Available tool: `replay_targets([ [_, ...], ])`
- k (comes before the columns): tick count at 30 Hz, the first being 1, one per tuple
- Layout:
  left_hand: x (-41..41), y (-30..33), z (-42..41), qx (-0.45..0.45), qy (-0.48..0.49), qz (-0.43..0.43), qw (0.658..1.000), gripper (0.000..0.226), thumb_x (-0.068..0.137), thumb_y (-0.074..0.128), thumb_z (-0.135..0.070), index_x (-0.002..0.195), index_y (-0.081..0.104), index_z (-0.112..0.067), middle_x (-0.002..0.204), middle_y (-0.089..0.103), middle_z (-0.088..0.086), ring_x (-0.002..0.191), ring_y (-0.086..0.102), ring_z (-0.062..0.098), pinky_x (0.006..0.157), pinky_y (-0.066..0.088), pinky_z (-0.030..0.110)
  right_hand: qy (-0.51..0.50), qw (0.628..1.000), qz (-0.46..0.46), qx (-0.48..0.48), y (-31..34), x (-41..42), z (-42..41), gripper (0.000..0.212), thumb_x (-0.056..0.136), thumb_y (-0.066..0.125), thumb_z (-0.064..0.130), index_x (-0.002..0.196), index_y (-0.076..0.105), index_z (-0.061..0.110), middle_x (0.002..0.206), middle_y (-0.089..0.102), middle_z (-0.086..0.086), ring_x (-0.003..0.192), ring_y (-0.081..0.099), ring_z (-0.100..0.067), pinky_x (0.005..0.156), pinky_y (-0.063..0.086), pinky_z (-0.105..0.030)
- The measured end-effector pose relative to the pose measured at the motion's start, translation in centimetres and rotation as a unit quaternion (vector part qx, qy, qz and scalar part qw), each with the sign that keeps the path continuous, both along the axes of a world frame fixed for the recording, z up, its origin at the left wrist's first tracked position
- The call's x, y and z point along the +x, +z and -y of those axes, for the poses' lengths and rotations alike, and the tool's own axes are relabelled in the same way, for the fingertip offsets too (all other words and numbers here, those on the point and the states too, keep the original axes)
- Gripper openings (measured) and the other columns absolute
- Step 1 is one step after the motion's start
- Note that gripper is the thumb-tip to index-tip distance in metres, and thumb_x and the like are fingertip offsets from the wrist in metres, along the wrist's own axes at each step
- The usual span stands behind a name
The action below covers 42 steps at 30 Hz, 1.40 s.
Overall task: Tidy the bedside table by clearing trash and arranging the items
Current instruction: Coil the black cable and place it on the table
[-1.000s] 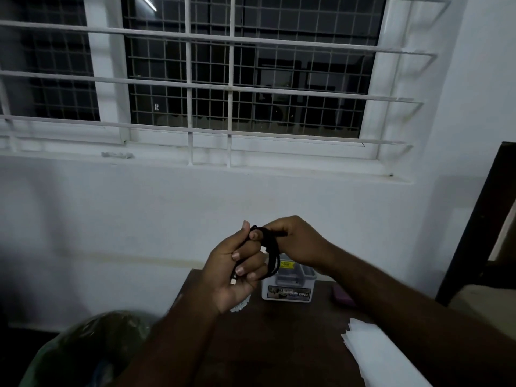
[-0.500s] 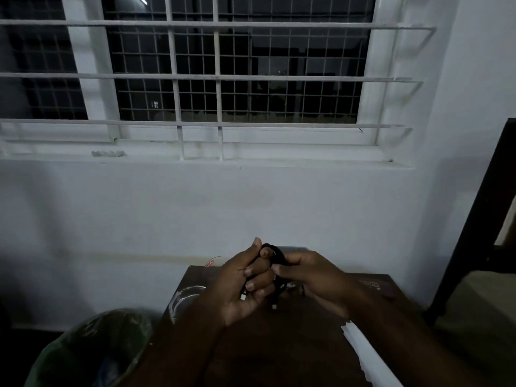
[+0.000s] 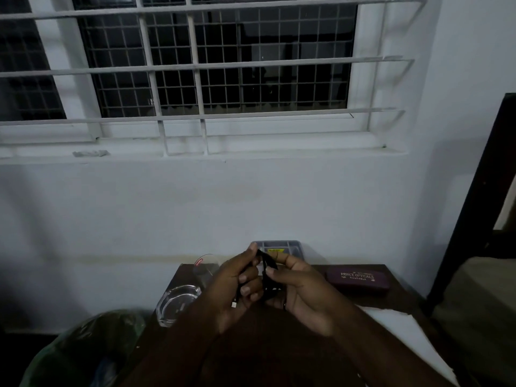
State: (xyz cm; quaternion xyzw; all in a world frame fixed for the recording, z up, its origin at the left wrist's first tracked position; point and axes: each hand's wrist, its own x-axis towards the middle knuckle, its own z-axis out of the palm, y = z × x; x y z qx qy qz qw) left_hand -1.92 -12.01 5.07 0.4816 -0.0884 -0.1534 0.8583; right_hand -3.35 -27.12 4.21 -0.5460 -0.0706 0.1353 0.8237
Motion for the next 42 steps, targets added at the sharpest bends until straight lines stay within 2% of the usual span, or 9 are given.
replay_targets([
  [7,-0.5,1.6,0.0,0.135,0.072,0.128,0.980,0.022,0.083,0.064,-0.034,0.078,0.060,-0.012,0.050,0.030,-0.003,0.039,0.026,0.009,0.041,0.031,0.021,0.042,0.998,0.023,0.048,-0.1,0.0,1.0,0.053,0.084,0.066,0.009,0.133,0.046,0.004,0.125,0.059,-0.018,0.114,0.052,-0.039,0.087,0.046,-0.041],
  [10,-0.9,2.1,0.2,0.186,0.092,0.152,0.966,0.036,0.093,0.059,-0.034,0.060,0.064,-0.022,0.048,0.032,-0.001,0.041,0.029,0.013,0.044,0.031,0.024,0.020,0.996,0.070,0.060,0.0,-0.4,0.7,0.032,0.085,0.063,0.004,0.113,0.051,0.011,0.119,0.060,-0.019,0.111,0.054,-0.037,0.095,0.041,-0.049],
  [13,-1.1,2.2,0.0,0.193,0.105,0.119,0.968,0.045,0.095,0.056,-0.037,0.053,0.063,-0.023,0.048,0.031,-0.001,0.042,0.029,0.013,0.044,0.032,0.024,-0.030,0.990,0.135,0.002,0.4,-0.9,0.1,0.021,0.091,0.056,-0.001,0.093,0.048,0.018,0.102,0.067,-0.010,0.098,0.062,-0.024,0.088,0.048,-0.038],
  [16,-1.0,2.2,0.0,0.179,0.107,0.090,0.974,0.036,0.094,0.057,-0.039,0.072,0.061,-0.011,0.050,0.031,-0.003,0.041,0.029,0.011,0.045,0.034,0.024,-0.084,0.975,0.191,-0.079,0.6,-1.0,-0.3,0.022,0.086,0.065,0.017,0.081,0.049,0.030,0.086,0.062,-0.003,0.087,0.058,-0.020,0.081,0.048,-0.039],
  [21,-0.9,2.0,0.1,0.178,0.105,0.080,0.975,0.040,0.096,0.054,-0.042,0.083,0.058,-0.005,0.049,0.033,-0.003,0.042,0.030,0.011,0.046,0.035,0.025,-0.165,0.903,0.300,-0.261,0.2,-0.6,0.1,0.015,0.086,0.064,0.028,0.077,0.054,0.035,0.074,0.058,0.012,0.070,0.054,-0.007,0.067,0.047,-0.032],
  [26,-1.1,1.5,0.5,0.132,0.144,0.056,0.979,0.041,0.097,0.053,-0.039,0.073,0.061,-0.006,0.045,0.036,-0.003,0.038,0.032,0.010,0.047,0.031,0.024,-0.145,0.887,0.315,-0.304,0.3,-1.3,0.0,0.010,0.085,0.064,0.024,0.087,0.074,0.025,0.094,0.069,0.011,0.093,0.065,-0.007,0.081,0.054,-0.026],
  [34,-1.7,1.5,1.0,0.159,0.186,0.099,0.965,0.041,0.097,0.055,-0.037,0.072,0.063,-0.006,0.046,0.045,-0.001,0.038,0.040,0.011,0.045,0.036,0.024,-0.181,0.858,0.336,-0.344,-0.1,-1.3,-0.5,0.005,0.086,0.068,0.027,0.081,0.069,0.025,0.105,0.058,0.013,0.112,0.054,-0.001,0.095,0.043,-0.022],
  [38,-1.2,1.4,0.8,0.260,0.230,0.167,0.923,0.040,0.097,0.055,-0.038,0.077,0.070,-0.006,0.054,0.050,0.008,0.045,0.047,0.013,0.044,0.042,0.024,-0.188,0.861,0.325,-0.342,0.3,-1.4,-0.4,0.012,0.091,0.064,0.023,0.083,0.065,0.031,0.112,0.048,0.015,0.114,0.049,0.002,0.097,0.041,-0.019],
  [42,0.3,0.3,-0.2,0.374,0.320,0.308,0.814,0.035,0.095,0.057,-0.035,0.073,0.067,-0.011,0.068,0.065,0.000,0.065,0.061,0.010,0.063,0.048,0.028,-0.192,0.841,0.352,-0.363,1.3,-1.8,-0.6,0.014,0.094,0.058,0.020,0.082,0.063,0.023,0.097,0.047,0.013,0.098,0.050,0.001,0.084,0.038,-0.011],
])
